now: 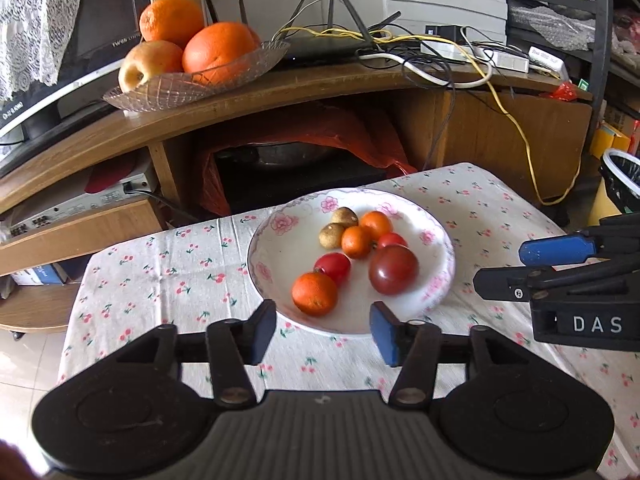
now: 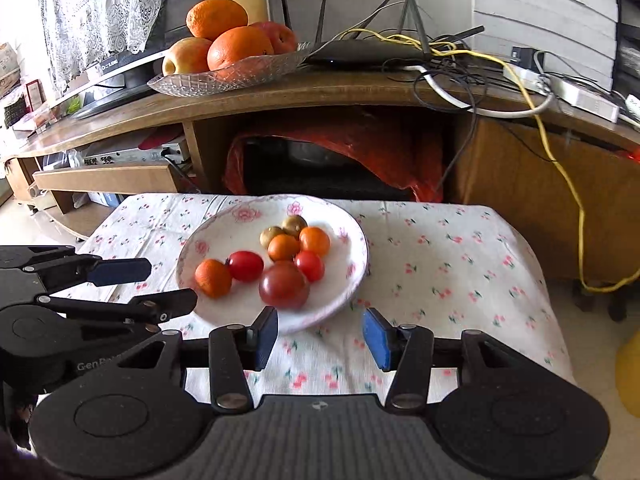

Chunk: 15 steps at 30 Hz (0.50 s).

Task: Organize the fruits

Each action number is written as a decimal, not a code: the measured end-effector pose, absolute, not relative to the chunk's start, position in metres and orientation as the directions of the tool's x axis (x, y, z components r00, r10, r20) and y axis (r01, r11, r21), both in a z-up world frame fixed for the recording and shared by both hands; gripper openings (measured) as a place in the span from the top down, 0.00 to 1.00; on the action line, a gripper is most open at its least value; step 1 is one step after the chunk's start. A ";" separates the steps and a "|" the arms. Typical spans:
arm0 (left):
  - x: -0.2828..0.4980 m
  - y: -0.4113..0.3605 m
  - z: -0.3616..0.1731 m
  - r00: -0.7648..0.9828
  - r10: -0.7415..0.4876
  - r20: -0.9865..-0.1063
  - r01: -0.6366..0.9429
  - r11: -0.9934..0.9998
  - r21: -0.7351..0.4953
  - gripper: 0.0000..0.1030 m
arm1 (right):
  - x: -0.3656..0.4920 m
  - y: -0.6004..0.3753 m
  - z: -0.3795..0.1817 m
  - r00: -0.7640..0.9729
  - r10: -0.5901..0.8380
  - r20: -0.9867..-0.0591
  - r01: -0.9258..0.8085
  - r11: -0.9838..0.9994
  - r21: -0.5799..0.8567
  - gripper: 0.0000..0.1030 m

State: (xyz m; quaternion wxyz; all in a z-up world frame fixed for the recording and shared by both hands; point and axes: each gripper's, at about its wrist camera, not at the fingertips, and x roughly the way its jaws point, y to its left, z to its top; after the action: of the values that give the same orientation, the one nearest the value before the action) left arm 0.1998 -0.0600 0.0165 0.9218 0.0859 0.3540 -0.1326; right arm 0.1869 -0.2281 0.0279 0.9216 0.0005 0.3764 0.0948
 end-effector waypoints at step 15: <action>0.126 -0.061 0.030 0.760 -0.072 -0.646 0.189 0.975 0.114 0.00 | 0.111 -0.236 0.040 0.702 0.134 -0.700 -0.083 0.991 0.106 0.56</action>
State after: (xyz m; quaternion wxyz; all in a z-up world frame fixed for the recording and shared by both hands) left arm 0.1258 -0.0612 0.0295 0.9341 0.0862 0.3393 -0.0698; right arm 0.1114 -0.2360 0.0395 0.9219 0.0333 0.3816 0.0586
